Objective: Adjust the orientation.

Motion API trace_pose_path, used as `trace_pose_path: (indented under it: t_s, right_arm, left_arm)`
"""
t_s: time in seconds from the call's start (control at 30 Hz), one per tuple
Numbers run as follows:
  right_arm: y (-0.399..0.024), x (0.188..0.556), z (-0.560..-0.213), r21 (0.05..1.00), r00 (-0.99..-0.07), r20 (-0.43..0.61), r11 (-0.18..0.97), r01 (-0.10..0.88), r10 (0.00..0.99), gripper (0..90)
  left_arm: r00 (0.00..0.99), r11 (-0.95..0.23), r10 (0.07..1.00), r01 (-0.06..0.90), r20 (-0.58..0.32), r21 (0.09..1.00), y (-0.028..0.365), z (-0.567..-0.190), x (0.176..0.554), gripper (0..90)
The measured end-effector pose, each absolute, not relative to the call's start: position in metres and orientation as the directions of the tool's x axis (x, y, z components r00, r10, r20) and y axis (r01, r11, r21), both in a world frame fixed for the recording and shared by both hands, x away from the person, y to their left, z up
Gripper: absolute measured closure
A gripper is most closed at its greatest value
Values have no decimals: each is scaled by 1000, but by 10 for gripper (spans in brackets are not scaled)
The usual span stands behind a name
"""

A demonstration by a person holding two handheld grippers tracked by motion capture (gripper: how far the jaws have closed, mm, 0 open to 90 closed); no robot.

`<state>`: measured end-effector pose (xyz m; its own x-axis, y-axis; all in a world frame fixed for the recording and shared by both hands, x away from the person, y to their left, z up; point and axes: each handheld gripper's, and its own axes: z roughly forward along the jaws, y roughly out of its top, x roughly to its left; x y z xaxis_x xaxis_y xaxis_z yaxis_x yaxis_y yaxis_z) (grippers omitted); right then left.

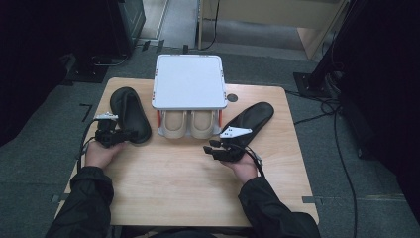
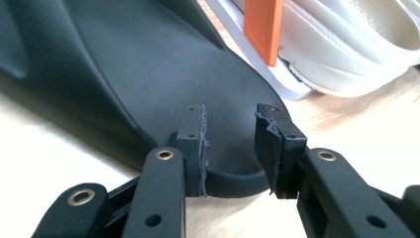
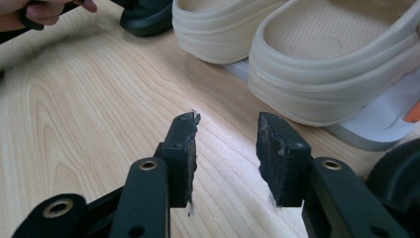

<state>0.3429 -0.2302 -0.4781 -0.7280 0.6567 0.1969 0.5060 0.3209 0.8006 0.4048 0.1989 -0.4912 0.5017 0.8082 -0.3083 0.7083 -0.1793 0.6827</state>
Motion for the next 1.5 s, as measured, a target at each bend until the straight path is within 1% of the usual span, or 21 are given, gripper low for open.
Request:
trace_pose_path:
  t_s: [0.43, 0.57, 0.73, 0.83, 0.97, 1.17, 1.27, 1.5]
  right_arm:
    - [-221, 351, -478, 799, -738, 216, 320, 510, 639, 600]
    - [-220, 351, -478, 797, -740, 216, 323, 510, 637, 601]
    - [-220, 351, -479, 790, -738, 223, 325, 519, 637, 601]
    - [-220, 349, -479, 788, -740, 222, 330, 519, 634, 600]
    - [-222, 344, -478, 797, -740, 219, 322, 512, 636, 600]
    - [-226, 339, -478, 798, -733, 216, 317, 513, 645, 600]
    - [-229, 335, -477, 795, -729, 211, 320, 516, 651, 600]
    - [-236, 327, -477, 797, -715, 208, 307, 519, 668, 600]
  left_arm:
    - [476, -159, 819, 724, -319, 671, 218, -489, 390, 656]
    - [493, -165, 806, 717, -326, 677, 220, -487, 392, 637]
    - [501, -157, 805, 698, -319, 699, 226, -475, 400, 609]
    - [485, -132, 813, 693, -323, 709, 232, -471, 407, 551]
    - [481, -121, 819, 679, -313, 724, 235, -467, 418, 546]
    - [467, -140, 832, 700, -300, 700, 235, -471, 439, 537]
    - [451, -129, 839, 707, -304, 695, 238, -474, 447, 538]
    - [440, -144, 854, 715, -279, 684, 237, -481, 467, 539]
